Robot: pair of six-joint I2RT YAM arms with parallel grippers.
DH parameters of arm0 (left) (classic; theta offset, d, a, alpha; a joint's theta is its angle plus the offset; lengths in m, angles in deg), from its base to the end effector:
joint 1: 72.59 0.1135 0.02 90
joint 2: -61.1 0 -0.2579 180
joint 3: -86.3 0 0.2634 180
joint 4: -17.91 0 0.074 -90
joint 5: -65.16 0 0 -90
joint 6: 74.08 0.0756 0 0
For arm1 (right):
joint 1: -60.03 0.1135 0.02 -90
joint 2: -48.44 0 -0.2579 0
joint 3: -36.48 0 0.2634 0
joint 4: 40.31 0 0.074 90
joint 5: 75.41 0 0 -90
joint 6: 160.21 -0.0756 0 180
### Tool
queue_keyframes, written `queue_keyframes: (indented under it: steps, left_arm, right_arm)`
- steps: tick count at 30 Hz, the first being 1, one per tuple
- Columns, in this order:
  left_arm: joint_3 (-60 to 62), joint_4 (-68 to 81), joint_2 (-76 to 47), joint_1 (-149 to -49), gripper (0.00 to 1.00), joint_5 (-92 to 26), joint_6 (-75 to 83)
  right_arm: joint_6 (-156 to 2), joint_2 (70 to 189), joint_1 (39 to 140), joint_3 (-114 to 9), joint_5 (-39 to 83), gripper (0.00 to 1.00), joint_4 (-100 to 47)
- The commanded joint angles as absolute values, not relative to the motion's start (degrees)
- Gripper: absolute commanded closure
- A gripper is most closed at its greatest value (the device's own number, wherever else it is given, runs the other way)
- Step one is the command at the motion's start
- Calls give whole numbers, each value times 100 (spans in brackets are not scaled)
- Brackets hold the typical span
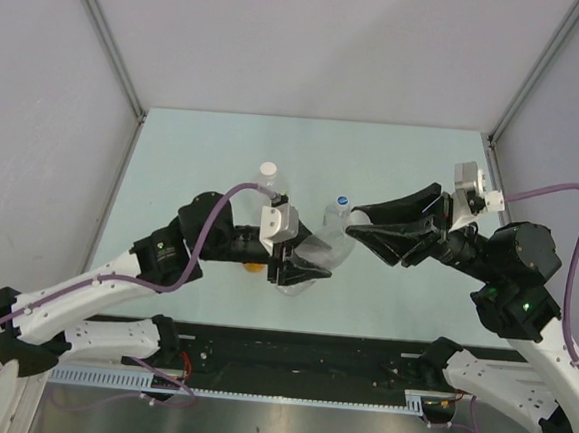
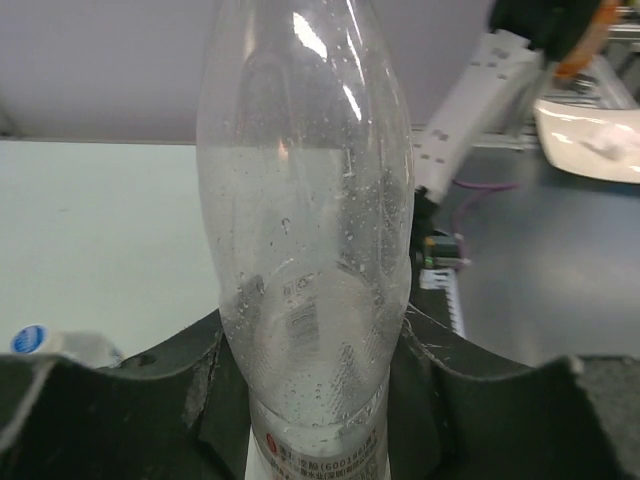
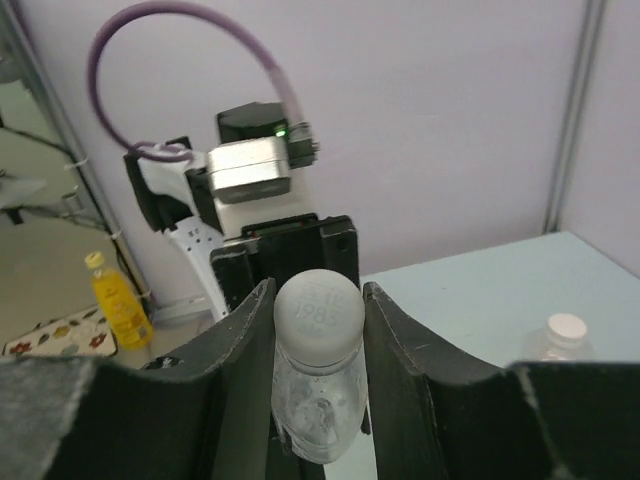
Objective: Unscrew the bottle caps
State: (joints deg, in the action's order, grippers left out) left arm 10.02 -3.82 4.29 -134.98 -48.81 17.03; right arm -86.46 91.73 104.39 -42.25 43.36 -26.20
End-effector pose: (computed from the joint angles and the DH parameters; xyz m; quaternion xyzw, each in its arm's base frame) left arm 0.0980 -0.2536 0.4115 0.4935 0.5239 -0.4743 0.5070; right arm 0.1015 0.1501 0.4941 -0.3317 0.4802 0.5246 0.6199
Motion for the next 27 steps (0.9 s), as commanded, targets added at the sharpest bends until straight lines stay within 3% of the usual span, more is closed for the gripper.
queue_keyframes:
  steps: [1,8,14,27]
  left_arm:
    - [730,324,495,-12946,100,-7796,969]
    - [976,1588,64,-12532,100,-9602,-6]
    - [1284,3320,-252,-12532,100,-9964,-1193]
    - [1108,3753,-824,-12532,100,-10184,-1510]
  right_arm:
    - [-8331,9370,10372,-4208,6271,100,-2231]
    - [-8068,9528,10328,-4208,7715,100,-2047]
    - [-7839,9529,10328,-4208,8305,100,-1889]
    - [-7900,9493,10328,-4208,8780,100,-2056]
